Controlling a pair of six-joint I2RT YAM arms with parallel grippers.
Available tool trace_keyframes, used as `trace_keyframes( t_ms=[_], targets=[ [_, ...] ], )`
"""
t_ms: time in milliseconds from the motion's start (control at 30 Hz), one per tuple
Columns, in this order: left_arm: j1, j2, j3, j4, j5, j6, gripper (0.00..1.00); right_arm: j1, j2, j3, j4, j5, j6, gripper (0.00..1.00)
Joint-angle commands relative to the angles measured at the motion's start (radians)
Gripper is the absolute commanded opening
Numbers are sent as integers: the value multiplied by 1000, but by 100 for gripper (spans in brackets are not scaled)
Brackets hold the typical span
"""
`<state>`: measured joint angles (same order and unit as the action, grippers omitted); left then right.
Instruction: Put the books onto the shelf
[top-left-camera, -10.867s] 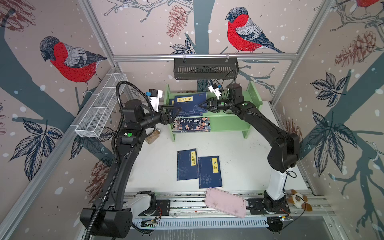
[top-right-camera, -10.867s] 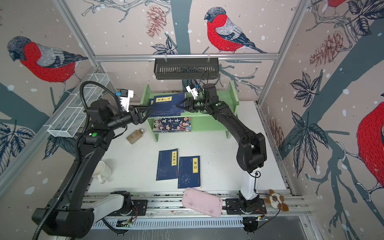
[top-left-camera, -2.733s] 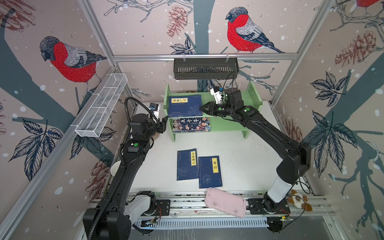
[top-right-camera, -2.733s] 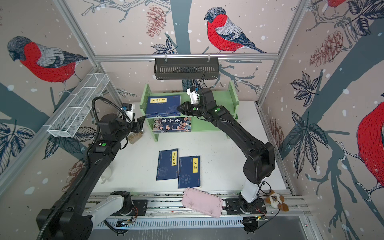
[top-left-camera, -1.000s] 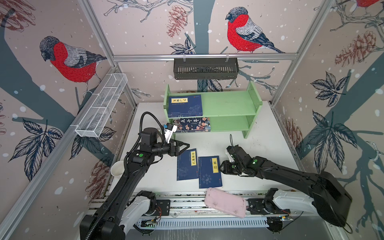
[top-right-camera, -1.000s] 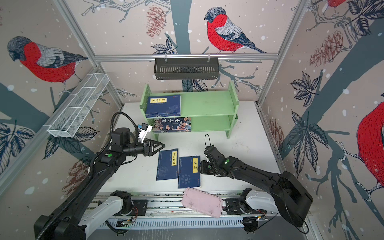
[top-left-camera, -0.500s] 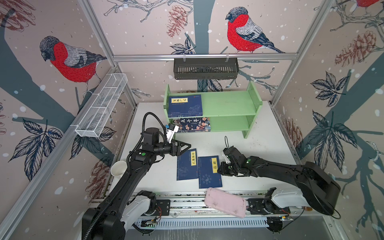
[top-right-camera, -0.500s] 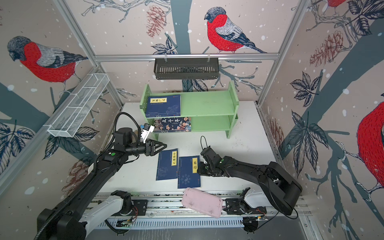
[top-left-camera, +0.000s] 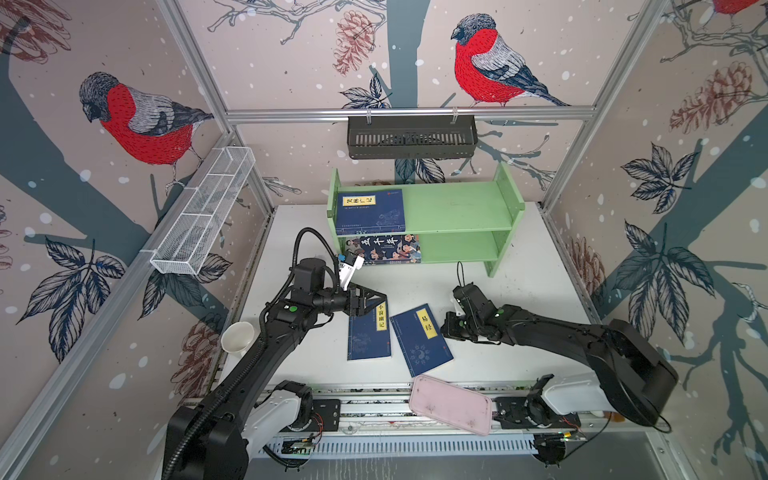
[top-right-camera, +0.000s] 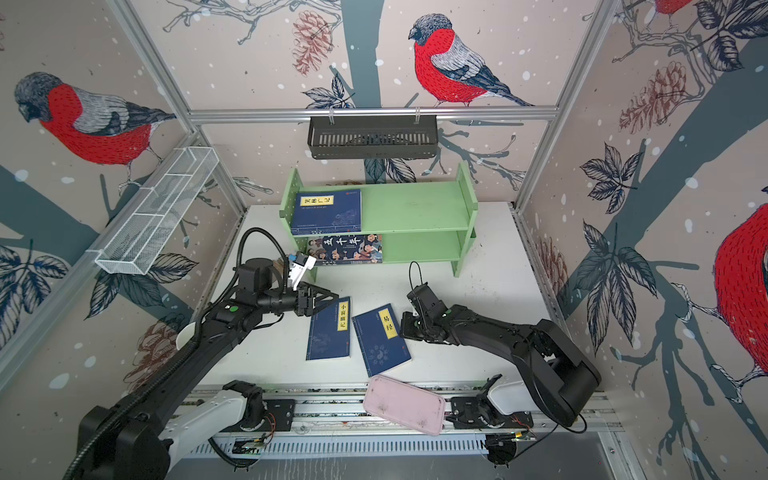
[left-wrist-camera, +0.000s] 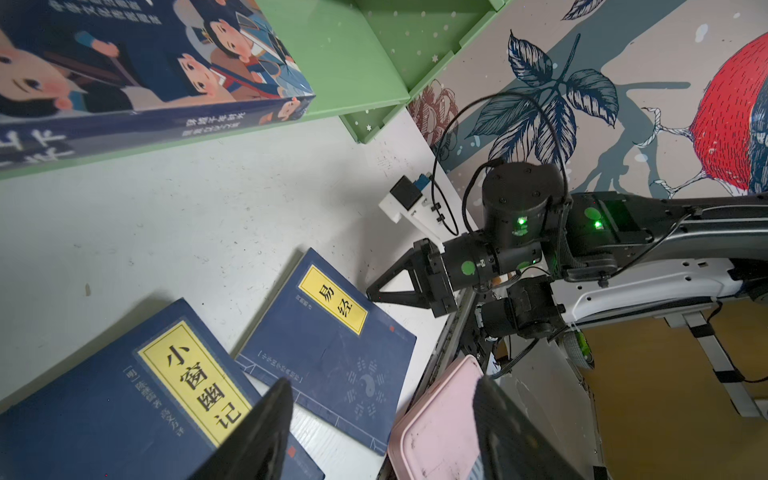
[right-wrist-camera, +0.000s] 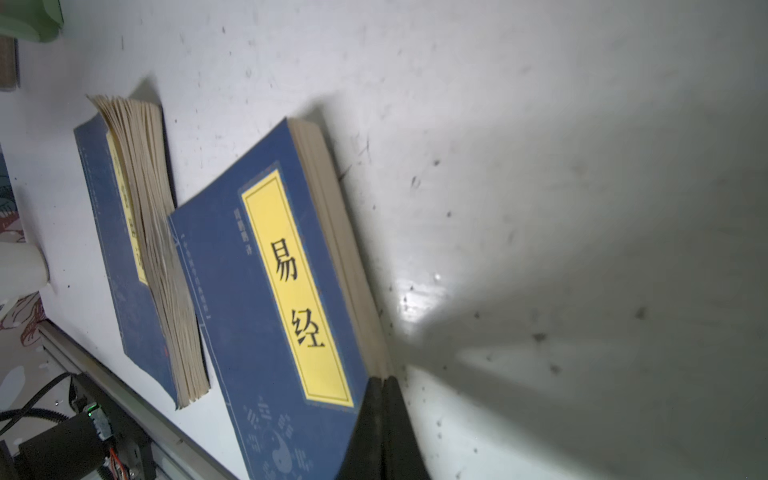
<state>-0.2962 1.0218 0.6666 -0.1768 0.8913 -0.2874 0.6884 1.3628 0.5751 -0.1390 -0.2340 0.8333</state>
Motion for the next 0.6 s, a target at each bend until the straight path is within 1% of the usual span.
trace_keyframes(
  t_ms=[0, 100, 200, 300, 400, 567],
  targets=[
    [-55, 18, -9, 39, -32, 24, 69, -50, -24, 6, -49, 18, -47, 0],
    [-121, 58, -11, 42, -58, 19, 70, -100, -61, -4, -63, 0, -59, 2],
    [-164, 106, -23, 50, -58, -16, 70, -105, -105, -6, -72, -16, -55, 16],
    [-197, 131, -58, 86, -45, -59, 70, -107, -175, -4, -96, -17, -51, 27],
    [-234, 156, -88, 104, -37, -83, 70, -107, -212, -4, -105, -20, -44, 33],
    [-279, 201, -146, 178, -13, -127, 73, -103, -237, -10, -89, -34, -18, 34]
  ],
)
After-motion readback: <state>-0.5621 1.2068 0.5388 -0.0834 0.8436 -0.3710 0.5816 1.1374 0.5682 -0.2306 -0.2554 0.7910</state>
